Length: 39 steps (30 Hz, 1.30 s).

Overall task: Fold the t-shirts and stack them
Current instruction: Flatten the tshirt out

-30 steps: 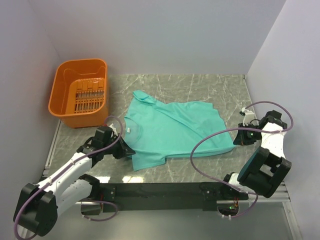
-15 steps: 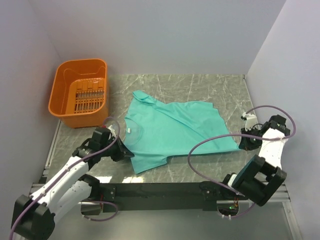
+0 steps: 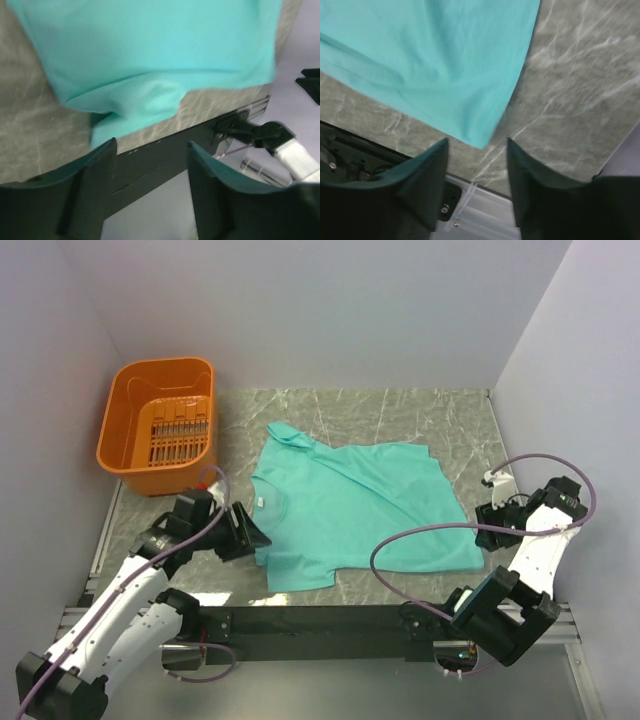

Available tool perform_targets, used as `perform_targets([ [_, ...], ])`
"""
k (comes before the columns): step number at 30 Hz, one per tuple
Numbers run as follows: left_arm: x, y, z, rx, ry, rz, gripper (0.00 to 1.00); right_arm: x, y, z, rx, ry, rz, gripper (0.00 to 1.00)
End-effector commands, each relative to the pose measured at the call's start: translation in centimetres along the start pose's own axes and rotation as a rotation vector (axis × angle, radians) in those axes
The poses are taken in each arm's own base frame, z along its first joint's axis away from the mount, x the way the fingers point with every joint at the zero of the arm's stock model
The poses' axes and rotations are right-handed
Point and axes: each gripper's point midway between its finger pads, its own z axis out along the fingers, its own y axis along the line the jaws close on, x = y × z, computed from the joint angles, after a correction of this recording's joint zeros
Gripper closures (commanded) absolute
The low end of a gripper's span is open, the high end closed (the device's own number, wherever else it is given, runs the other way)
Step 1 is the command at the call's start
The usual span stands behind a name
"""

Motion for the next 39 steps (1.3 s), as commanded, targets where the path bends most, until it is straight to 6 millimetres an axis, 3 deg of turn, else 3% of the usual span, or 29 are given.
perform_targets([
  [1,-4.1,-4.8,-3.6,0.066,-0.174,0.138,0.36,-4.3,-0.4,-2.4,0.029,-0.147,-0.073,0.41],
  [3,-6.1,-5.8,-3.6,0.055,-0.234,0.189,0.33,-6.4,0.2,-1.6,-0.011,-0.171,-0.125,0.36],
  [5,-8.8,-8.0,-3.8,0.088,-0.318,0.267,0.33,-8.4,0.3,-0.8,-0.020,-0.200,-0.126,0.34],
  [6,-9.9,-8.0,-2.5,0.061,-0.312,0.277,0.32,-9.2,0.5,-0.1,-0.049,-0.213,-0.129,0.34],
  [7,-11.6,-9.4,-2.4,0.071,-0.354,0.304,0.32,-10.9,1.8,0.5,-0.103,-0.250,-0.140,0.34],
  [8,-13.3,-10.6,-2.0,0.078,-0.391,0.346,0.32,-12.2,1.6,1.2,-0.125,-0.277,-0.148,0.34],
  [9,-14.6,-10.0,0.5,0.029,-0.356,0.340,0.33,-13.2,2.0,1.5,-0.153,-0.297,-0.164,0.34],
  [10,-16.6,-12.2,0.3,0.045,-0.393,0.363,0.33,-15.2,2.7,1.5,-0.196,-0.340,-0.168,0.34],
  [11,-18.3,-12.6,1.1,0.011,-0.418,0.376,0.34,-17.0,2.2,1.7,-0.187,-0.379,-0.176,0.34],
  [12,-19.6,-11.5,3.9,-0.050,-0.381,0.356,0.34,-17.8,1.8,2.6,-0.210,-0.376,-0.141,0.35],
  [13,-21.9,-13.7,3.7,-0.038,-0.423,0.356,0.36,-19.5,1.5,2.4,-0.218,-0.400,-0.086,0.36],
  [14,-23.4,-13.7,4.5,-0.074,-0.445,0.330,0.38,-21.2,1.0,2.6,-0.211,-0.431,-0.085,0.37],
  [15,-24.7,-12.0,7.3,-0.144,-0.419,0.288,0.48,-21.8,0.4,3.7,-0.228,-0.420,-0.038,0.38],
  [16,-26.4,-13.3,7.3,-0.149,-0.439,0.268,0.51,-23.2,-0.2,3.6,-0.226,-0.436,0.025,0.39],
  [17,-27.2,-13.3,8.3,-0.159,-0.433,0.223,0.51,-24.0,-1.4,5.1,-0.206,-0.432,0.055,0.40],
  [18,-28.1,-11.4,10.7,-0.205,-0.400,0.175,0.51,-24.6,-2.0,5.6,-0.195,-0.427,0.133,0.41],
  [20,-30.4,-11.8,11.3,-0.206,-0.430,0.122,0.52,-26.4,-3.7,6.5,-0.141,-0.438,0.175,0.42],
  [21,-31.4,-11.2,12.3,-0.205,-0.425,0.102,0.52,-26.6,-4.8,7.8,-0.125,-0.411,0.242,0.42],
  [23,-32.7,-10.5,13.3,-0.197,-0.429,0.085,0.52,-26.8,-6.1,10.3,-0.097,-0.370,0.309,0.43],
  [25,-33.4,-10.8,13.5,-0.181,-0.428,0.088,0.51,-28.0,-7.0,11.0,-0.083,-0.374,0.348,0.43],
  [26,-33.6,-10.7,13.6,-0.186,-0.424,0.101,0.51,-27.9,-7.4,12.6,-0.093,-0.348,0.368,0.43],
  [28,-33.9,-10.4,14.0,-0.192,-0.415,0.109,0.51,-29.4,-7.9,13.2,-0.094,-0.356,0.371,0.43],
  [30,-33.9,-9.7,14.2,-0.209,-0.406,0.117,0.51,-29.2,-8.1,15.4,-0.117,-0.313,0.401,0.43],
  [31,-33.8,-9.7,14.3,-0.206,-0.401,0.122,0.51,-30.5,-8.4,15.3,-0.111,-0.328,0.390,0.43],
  [32,-33.8,-9.7,14.1,-0.204,-0.403,0.129,0.51,-29.9,-8.5,16.9,-0.123,-0.286,0.414,0.44],
  [34,-33.6,-9.2,14.1,-0.211,-0.396,0.133,0.51,-30.8,-8.3,17.6,-0.138,-0.278,0.415,0.48],
  [39,-33.3,-9.1,13.4,-0.205,-0.393,0.156,0.50,-29.7,-7.7,20.0,-0.113,-0.208,0.429,0.48],
])
